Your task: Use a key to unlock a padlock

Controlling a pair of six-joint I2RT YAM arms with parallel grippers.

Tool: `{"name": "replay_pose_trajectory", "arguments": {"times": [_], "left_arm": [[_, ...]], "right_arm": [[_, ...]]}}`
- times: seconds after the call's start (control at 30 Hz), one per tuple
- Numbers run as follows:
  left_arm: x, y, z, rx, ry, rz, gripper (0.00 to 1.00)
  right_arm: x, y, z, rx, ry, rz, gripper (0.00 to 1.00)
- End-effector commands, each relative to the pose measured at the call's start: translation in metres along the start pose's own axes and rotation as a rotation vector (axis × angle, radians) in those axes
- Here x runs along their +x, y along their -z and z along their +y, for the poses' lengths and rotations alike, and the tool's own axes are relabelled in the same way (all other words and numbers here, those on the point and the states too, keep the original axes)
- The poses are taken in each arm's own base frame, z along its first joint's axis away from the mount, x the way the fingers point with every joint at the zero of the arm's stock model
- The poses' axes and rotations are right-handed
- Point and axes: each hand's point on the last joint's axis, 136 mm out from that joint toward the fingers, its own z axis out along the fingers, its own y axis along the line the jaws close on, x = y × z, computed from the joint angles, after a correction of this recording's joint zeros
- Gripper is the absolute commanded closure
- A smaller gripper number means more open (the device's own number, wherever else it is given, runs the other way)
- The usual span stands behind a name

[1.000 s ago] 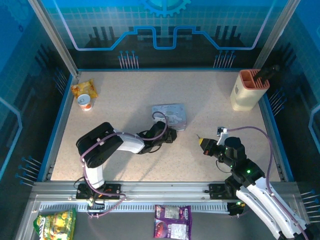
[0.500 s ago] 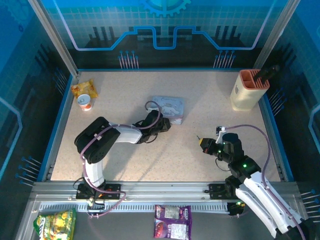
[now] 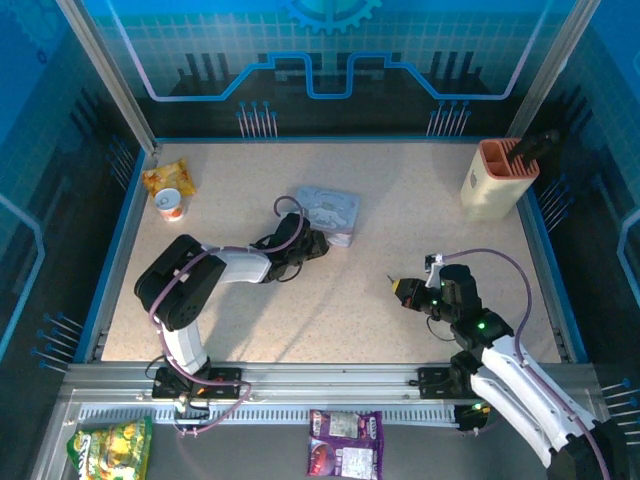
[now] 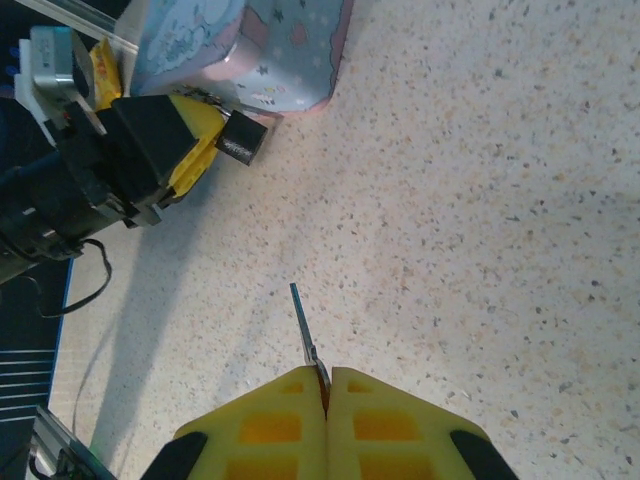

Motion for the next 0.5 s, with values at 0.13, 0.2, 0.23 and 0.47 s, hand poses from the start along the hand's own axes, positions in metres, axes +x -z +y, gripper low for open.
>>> {"name": "replay_pose_trajectory", "arguments": {"times": [0.13, 0.2, 0.23, 0.47], "left_arm": [[0.038, 0.006, -0.034, 0.104, 0.047, 0.124, 0.79], [0.042, 0.006, -0.039, 0.130, 0.079, 0.133, 0.79], [0.043, 0.006, -0.044, 0.145, 0.090, 0.138, 0.79], [0.044, 0.011, -0.067, 0.223, 0.172, 0.141, 0.80]], "right_arm": [[-0.003, -0.006, -0.006, 0.014, -0.055, 0.010, 1.00], [-0.002, -0.010, -0.007, 0.018, -0.075, 0.027, 1.00], [-0.001, -0.012, -0.006, 0.009, -0.088, 0.034, 1.00], [-0.001, -0.022, 0.001, -0.031, -0.116, 0.039, 1.00]]}}
